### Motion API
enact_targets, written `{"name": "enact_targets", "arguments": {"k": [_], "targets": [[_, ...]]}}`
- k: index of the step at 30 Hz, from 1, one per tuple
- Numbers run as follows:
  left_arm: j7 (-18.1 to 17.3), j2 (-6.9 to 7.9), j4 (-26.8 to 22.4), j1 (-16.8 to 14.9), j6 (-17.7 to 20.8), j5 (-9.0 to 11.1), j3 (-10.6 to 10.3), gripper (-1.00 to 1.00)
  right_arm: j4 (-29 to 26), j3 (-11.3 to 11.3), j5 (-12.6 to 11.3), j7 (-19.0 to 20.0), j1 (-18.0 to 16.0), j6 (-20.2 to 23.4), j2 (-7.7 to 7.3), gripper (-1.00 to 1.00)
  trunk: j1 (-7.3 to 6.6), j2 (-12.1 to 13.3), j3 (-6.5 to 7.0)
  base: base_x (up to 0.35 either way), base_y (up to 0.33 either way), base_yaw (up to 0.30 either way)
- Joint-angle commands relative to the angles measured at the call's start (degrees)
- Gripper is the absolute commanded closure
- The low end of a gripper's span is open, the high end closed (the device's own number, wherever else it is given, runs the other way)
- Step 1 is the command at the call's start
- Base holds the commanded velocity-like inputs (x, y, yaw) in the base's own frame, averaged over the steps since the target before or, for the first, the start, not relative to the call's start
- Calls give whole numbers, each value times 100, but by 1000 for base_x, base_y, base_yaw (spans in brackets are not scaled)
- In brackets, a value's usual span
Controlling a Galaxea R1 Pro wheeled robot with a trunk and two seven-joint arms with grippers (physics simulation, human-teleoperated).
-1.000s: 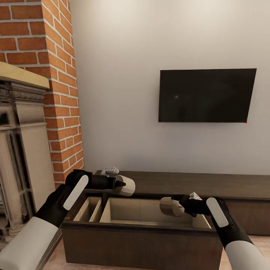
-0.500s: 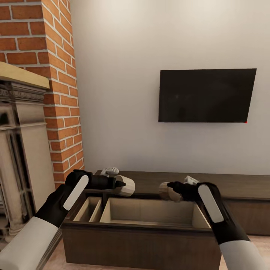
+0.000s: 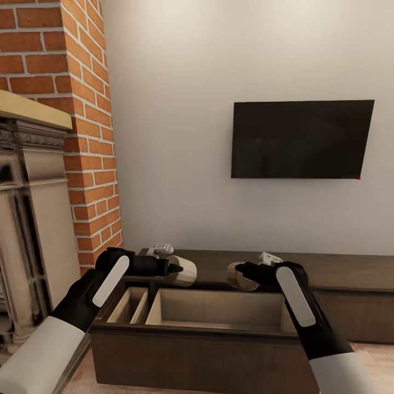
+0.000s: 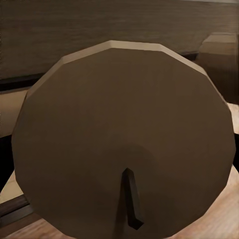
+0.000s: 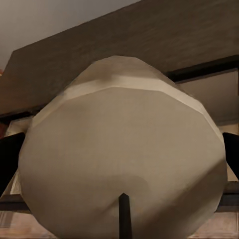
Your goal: Place each of the two pumpkins and all three candles from the living room inside a cabinet in the living room (use any cabinet), then make sure every cabinet is closed, and position the cauldron so it is next to a table in the living room.
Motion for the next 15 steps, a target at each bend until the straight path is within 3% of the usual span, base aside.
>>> {"name": "enact_targets", "arguments": {"k": [1, 6, 12, 15], "targets": [[-61, 4, -2, -6, 6, -74, -6, 100, -3, 30, -62, -134, -7, 36, 47, 100, -1, -4, -7, 0, 0, 0], [16, 4, 0, -8, -95, -74, -6, 100, 10, 120, -78, -845, -11, 449, 432, 100, -1, -4, -7, 0, 0, 0], [85, 4, 6, -7, -169, -74, -6, 100, 16, 148, -150, -1166, -13, 556, 557, 100, -1, -4, -7, 0, 0, 0], [274, 1, 8, -5, -172, -65, -1, 100, 10, 156, -322, -1203, -15, 556, 572, 100, -1, -4, -7, 0, 0, 0]]}}
